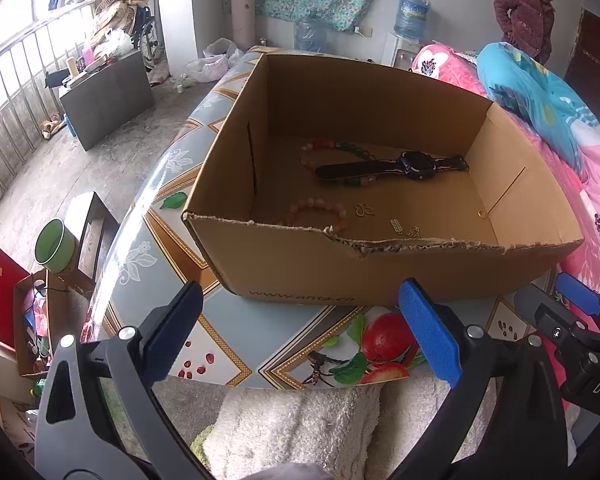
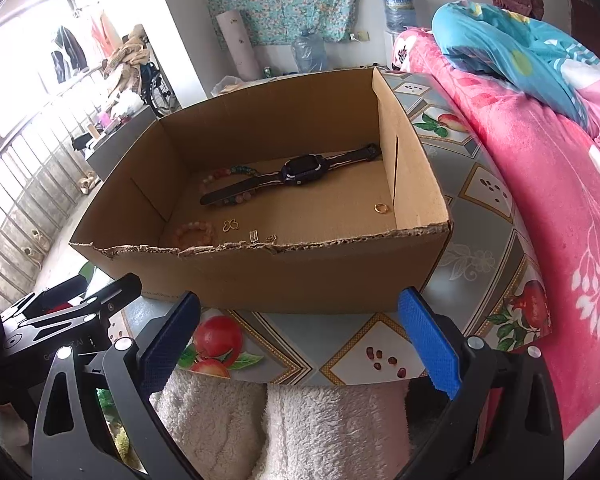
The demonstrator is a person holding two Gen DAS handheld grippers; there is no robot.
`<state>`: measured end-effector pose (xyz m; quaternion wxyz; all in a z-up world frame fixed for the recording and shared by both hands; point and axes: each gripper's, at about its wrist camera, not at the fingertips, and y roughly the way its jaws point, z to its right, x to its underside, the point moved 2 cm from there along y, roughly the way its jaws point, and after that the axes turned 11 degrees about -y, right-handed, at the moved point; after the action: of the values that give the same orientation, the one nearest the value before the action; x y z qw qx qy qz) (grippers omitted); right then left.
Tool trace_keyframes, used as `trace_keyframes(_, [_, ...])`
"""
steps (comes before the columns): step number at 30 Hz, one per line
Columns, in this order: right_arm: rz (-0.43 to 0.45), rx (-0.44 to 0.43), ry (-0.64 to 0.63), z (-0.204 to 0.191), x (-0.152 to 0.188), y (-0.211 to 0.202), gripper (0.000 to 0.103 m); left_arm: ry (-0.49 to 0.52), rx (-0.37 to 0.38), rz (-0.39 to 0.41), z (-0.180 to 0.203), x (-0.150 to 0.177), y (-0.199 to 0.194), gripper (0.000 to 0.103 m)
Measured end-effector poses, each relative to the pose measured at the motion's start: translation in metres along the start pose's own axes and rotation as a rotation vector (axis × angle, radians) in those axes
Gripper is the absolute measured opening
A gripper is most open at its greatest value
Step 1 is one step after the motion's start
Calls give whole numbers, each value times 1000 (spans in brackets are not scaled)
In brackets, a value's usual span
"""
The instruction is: Organize jewelry
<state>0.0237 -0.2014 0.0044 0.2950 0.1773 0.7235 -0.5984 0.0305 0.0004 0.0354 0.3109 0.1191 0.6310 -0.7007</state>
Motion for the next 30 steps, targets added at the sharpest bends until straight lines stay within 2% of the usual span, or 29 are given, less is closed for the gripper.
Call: trace_keyframes(30, [-7,7,-7,-3,-6,2,97,-5,9,-20,-3,0,2,95])
